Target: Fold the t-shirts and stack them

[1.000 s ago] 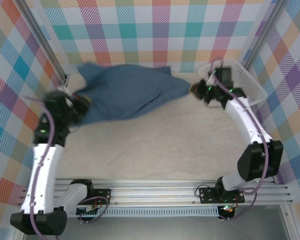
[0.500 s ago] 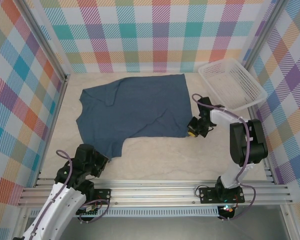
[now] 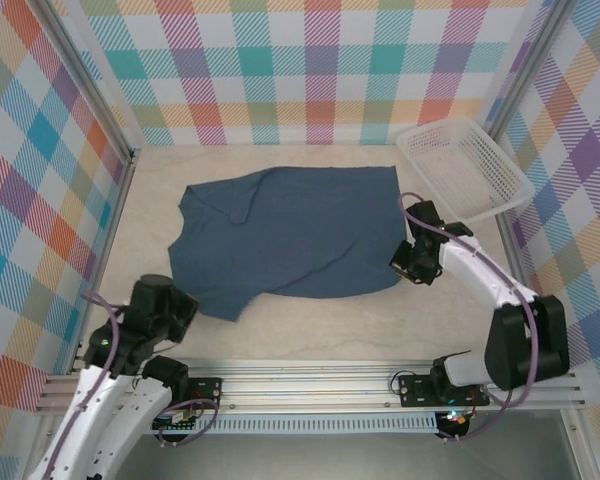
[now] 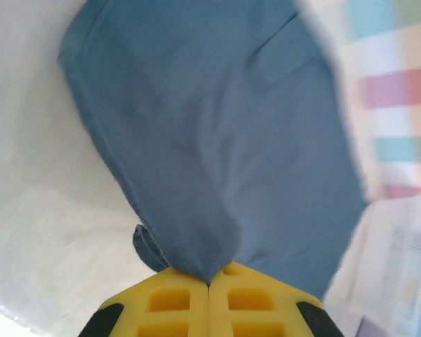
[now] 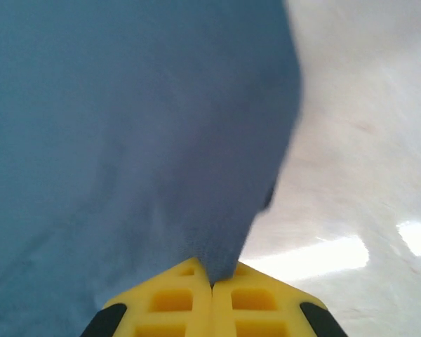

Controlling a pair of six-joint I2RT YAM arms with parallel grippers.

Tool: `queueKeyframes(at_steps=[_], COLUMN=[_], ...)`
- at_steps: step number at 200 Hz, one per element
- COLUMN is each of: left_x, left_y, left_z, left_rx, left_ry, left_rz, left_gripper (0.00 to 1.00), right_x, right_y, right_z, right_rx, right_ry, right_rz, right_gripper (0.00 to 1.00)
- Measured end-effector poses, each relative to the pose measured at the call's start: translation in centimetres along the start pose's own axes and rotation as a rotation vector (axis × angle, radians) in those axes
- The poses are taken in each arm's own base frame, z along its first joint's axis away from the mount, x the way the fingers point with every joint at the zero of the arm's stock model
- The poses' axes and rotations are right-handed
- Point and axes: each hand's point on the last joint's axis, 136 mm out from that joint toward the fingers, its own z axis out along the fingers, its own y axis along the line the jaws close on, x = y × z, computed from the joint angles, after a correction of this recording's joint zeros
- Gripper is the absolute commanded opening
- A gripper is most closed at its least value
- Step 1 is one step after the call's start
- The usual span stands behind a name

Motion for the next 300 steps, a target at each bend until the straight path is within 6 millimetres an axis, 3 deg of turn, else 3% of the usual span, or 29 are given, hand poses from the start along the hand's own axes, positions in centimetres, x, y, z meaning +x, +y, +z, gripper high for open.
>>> queueKeyframes(at_steps=[11, 30, 40, 53, 73, 93, 112, 132, 141, 175, 189, 207, 230, 247, 272, 300], left_x=[-3.6, -9.3, -11.8, -14.1, -16.6, -18.2, -18.8, -19.2, -19.5, -20.8, -21.4, -22.1, -22.7, -23.2, -24.1, -23.9], left_y=[-5.1, -13.7, -17.8, -21.5, -26.1, -30.1, -32.8, -34.4, -34.8, -34.7, -34.3, -34.8, -36.2, -37.2, -38.2, -38.7], left_z=[-2.8, -8.1, -11.1, -14.1, -18.0, -20.3, -19.3, -14.4, -12.1, 0.4, 3.8, 5.9, 5.4, 3.6, -0.6, -7.0], left_rx=[0.085, 0.245, 0.339, 0.419, 0.529, 0.617, 0.637, 0.577, 0.553, 0.443, 0.436, 0.472, 0.552, 0.614, 0.7, 0.787], left_ry=[-0.106, -0.278, -0.369, -0.454, -0.558, -0.637, -0.673, -0.653, -0.637, -0.495, -0.444, -0.412, -0.42, -0.448, -0.512, -0.567], left_rz=[0.047, 0.116, 0.144, 0.177, 0.221, 0.263, 0.316, 0.373, 0.388, 0.397, 0.37, 0.332, 0.307, 0.301, 0.288, 0.296], left_gripper=[0.0, 0.0, 0.0, 0.0, 0.0, 0.0, 0.0, 0.0, 0.0, 0.0, 0.0, 0.0, 0.0, 0.0, 0.0, 0.0], right_x=[-2.6, -7.5, -8.9, -9.9, -10.4, -10.8, -11.4, -12.2, -12.7, -15.2, -16.7, -18.9, -22.3, -25.1, -27.6, -28.2], right_y=[3.4, 8.6, 10.5, 12.1, 13.7, 14.9, 15.9, 16.9, 17.3, 18.7, 19.1, 19.0, 18.7, 18.9, 18.7, 18.1], right_z=[-4.2, -13.5, -18.0, -22.9, -28.0, -31.0, -31.6, -30.1, -28.8, -21.9, -19.5, -17.4, -17.3, -19.2, -23.4, -27.2], right_rx=[-0.125, -0.338, -0.431, -0.529, -0.631, -0.693, -0.721, -0.721, -0.708, -0.629, -0.607, -0.585, -0.587, -0.615, -0.662, -0.704], right_ry=[-0.123, -0.369, -0.469, -0.56, -0.636, -0.664, -0.648, -0.6, -0.576, -0.47, -0.446, -0.435, -0.471, -0.537, -0.638, -0.705], right_rz=[-0.043, -0.097, -0.12, -0.14, -0.159, -0.16, -0.145, -0.125, -0.114, -0.083, -0.062, -0.031, 0.005, 0.015, 0.013, 0.003], right_gripper=[0.0, 0.0, 0.0, 0.0, 0.0, 0.0, 0.0, 0.0, 0.0, 0.0, 0.0, 0.0, 0.0, 0.0, 0.0, 0.0])
